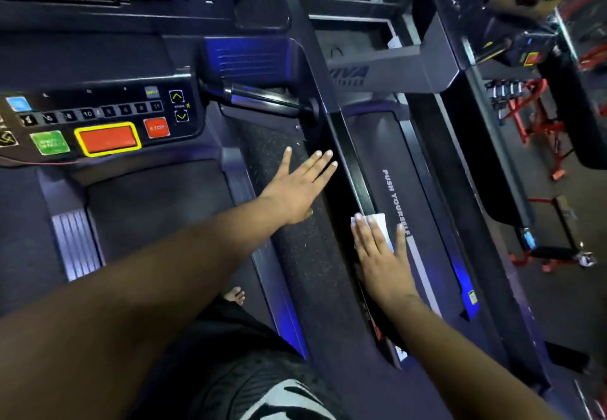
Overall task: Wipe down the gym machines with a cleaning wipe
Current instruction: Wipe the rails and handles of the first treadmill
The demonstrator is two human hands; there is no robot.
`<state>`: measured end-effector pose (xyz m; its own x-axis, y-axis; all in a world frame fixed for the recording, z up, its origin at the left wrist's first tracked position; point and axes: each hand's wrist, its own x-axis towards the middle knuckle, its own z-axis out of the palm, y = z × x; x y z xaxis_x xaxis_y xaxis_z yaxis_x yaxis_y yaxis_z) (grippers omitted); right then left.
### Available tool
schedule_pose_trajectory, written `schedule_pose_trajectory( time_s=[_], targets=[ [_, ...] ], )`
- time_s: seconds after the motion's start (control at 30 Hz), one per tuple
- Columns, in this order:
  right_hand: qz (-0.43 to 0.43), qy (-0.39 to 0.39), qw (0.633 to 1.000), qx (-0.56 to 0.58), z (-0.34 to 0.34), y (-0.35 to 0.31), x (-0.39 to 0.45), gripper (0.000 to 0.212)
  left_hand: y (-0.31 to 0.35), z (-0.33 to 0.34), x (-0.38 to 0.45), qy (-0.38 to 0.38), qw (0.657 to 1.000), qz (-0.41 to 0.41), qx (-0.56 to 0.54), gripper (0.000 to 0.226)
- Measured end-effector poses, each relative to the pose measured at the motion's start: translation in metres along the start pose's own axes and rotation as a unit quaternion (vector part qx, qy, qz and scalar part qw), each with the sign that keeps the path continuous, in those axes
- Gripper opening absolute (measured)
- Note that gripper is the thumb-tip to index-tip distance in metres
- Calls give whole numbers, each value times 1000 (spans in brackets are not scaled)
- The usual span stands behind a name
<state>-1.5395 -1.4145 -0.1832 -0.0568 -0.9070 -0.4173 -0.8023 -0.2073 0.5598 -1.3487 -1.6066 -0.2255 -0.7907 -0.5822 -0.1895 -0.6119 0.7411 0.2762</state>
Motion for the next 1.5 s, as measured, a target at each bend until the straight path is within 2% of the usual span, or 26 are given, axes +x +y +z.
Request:
schedule_pose_trajectory(
  time_s=[0.1,0.27,0.37,0.5,0.7,0.77,0.87,0.97,1.13,1.27,1.43,1.5],
  targets=[
    [-31,-5,996,-84,-26,1,48,80,-9,-6,8,29,999,-5,28,115],
    [-35,-11,989,-144,-75,9,142,88,-35,-14,21,54,991,-30,121,98],
    [-56,-36,985,-160,-75,8,133,97,-54,-18,27,54,985,-41,162,91],
    [-113,-65,972,-193,-63,9,103,98,-72,-15,31,39,980,-46,188,92],
    [-89,-36,972,-214,-101,2,179,99,-84,-20,34,57,974,-49,212,86],
    [-93,-30,974,-203,-107,2,191,95,-89,-23,36,69,971,-43,223,82],
    [-108,-2,983,-150,-100,10,182,75,-97,-29,43,77,969,-37,232,78],
    [-108,5,984,-144,-93,17,162,69,-101,-37,49,69,966,-42,247,90],
    [-132,-30,955,-265,-104,8,175,78,-108,-46,52,62,960,-29,271,95],
    [-112,-50,944,-305,-113,-4,213,99,-109,-50,58,59,962,-18,266,94],
    [-220,-121,911,-326,-99,-4,178,106,-103,-42,62,58,965,3,255,94],
    [-238,-124,912,-309,-105,4,172,106,-97,-39,64,54,965,14,256,93]
  ],
)
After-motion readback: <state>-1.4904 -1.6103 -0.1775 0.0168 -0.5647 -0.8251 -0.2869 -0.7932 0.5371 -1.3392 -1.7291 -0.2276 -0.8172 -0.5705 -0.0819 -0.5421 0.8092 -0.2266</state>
